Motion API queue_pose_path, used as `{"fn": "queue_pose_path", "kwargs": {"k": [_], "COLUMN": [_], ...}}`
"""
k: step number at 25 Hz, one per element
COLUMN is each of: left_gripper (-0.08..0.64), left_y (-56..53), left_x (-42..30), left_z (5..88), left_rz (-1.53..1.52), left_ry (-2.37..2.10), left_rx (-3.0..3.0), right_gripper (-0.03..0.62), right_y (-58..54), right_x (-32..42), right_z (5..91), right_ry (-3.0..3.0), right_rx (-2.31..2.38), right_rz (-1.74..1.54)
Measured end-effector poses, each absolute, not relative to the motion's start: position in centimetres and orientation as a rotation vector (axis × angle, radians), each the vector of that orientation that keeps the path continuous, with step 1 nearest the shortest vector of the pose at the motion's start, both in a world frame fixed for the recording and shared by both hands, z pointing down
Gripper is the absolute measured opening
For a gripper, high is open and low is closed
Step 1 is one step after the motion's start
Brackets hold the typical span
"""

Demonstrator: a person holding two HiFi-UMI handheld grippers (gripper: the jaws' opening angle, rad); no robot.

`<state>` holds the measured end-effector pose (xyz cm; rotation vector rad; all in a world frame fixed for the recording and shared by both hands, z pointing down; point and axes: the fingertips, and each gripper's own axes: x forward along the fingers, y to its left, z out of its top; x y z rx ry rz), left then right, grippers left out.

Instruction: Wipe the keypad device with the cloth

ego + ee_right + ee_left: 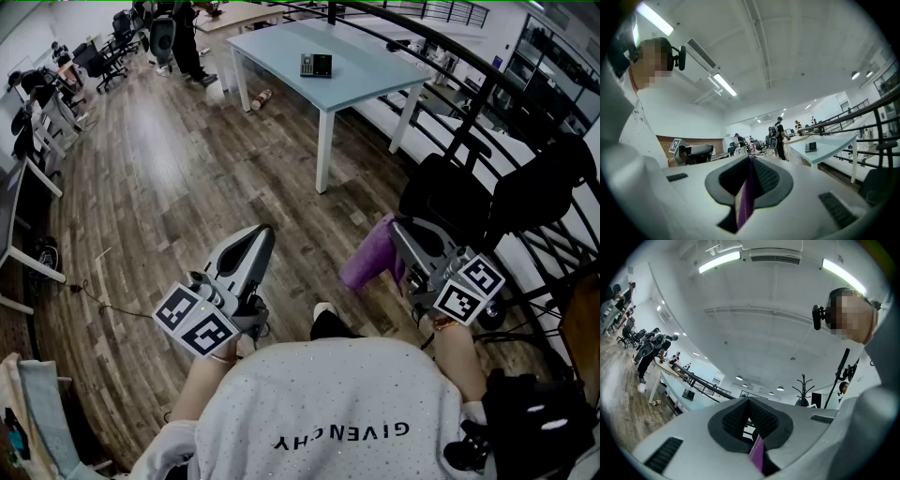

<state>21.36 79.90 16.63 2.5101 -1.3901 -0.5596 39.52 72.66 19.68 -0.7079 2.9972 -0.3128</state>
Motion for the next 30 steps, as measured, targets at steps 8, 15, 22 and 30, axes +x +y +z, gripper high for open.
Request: {"fn": "queue_pose_path", "kwargs": {"k": [8,15,22,30], "left_gripper": [0.002,0.000,0.001,0.000], "left_y": [79.2,74.0,64.6,54.1], "left_x": [20.9,19.6,18.6,17.4], "left_z": [17.5,18.5,18.4,17.6], "left_rz": [-0.554,-0.542,-0.542,-0.731], "left_ry": [-1.402,-1.433,-1.437,-1.505], "left_rx": [2.486,2.442,2.427,2.421], "right_gripper": [0.025,0.026,0.026,0.026], "right_y": [71.3,65.1,55.4,44.6], "right_x": [39.6,39.3,38.5,39.3], "right_z": [20.3,22.0,21.4,20.2], "right_ry": [2.991,2.971,2.942,2.962], "right_rx": [-0.723,-0.783,-0.731,-0.649], "right_rz": [-0.334,-0.384,-0.375,-0.210]}}
